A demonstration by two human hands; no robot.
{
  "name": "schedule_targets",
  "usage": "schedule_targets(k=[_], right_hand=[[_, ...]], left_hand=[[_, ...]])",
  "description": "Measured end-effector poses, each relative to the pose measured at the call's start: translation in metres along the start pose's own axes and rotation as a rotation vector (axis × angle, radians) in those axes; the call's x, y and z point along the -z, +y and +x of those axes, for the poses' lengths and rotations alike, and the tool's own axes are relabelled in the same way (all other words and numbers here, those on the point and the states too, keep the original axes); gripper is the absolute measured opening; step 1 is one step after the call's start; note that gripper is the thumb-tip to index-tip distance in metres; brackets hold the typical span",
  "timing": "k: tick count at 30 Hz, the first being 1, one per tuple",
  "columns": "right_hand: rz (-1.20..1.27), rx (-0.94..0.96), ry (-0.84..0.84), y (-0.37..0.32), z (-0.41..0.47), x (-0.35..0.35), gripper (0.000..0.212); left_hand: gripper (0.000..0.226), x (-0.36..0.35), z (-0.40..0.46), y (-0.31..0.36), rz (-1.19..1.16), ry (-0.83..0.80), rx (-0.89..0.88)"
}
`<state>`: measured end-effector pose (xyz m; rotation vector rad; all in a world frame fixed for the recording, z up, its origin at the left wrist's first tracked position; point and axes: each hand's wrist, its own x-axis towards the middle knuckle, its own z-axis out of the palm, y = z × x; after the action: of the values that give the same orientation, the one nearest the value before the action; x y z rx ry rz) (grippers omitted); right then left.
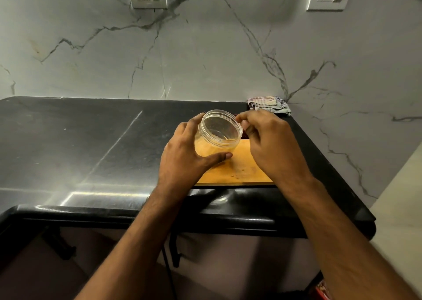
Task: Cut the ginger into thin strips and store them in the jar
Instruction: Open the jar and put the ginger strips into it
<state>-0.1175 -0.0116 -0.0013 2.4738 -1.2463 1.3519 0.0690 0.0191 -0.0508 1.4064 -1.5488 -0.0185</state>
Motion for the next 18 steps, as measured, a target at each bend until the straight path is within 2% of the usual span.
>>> schedule_targets(k=[2, 7, 18], right_hand=[[-0.002, -0.092, 0.031, 0.012, -0.004, 0.002, 0.019], [-0.166, -0.272, -0.098, 0.041, -0.021, 0.002, 0.017], [-0.170, -0.300, -0.223, 0.041, -0.025, -0.003, 0.021]], left_hand=[[0.100, 0.000, 0.000, -0.001, 0.006, -0.003, 0.001], [0.099, -0.002, 0.000, 0.000, 0.009, 0.004, 0.008], [0.098, -0.007, 0.002, -0.001, -0.006, -0.008, 0.010]])
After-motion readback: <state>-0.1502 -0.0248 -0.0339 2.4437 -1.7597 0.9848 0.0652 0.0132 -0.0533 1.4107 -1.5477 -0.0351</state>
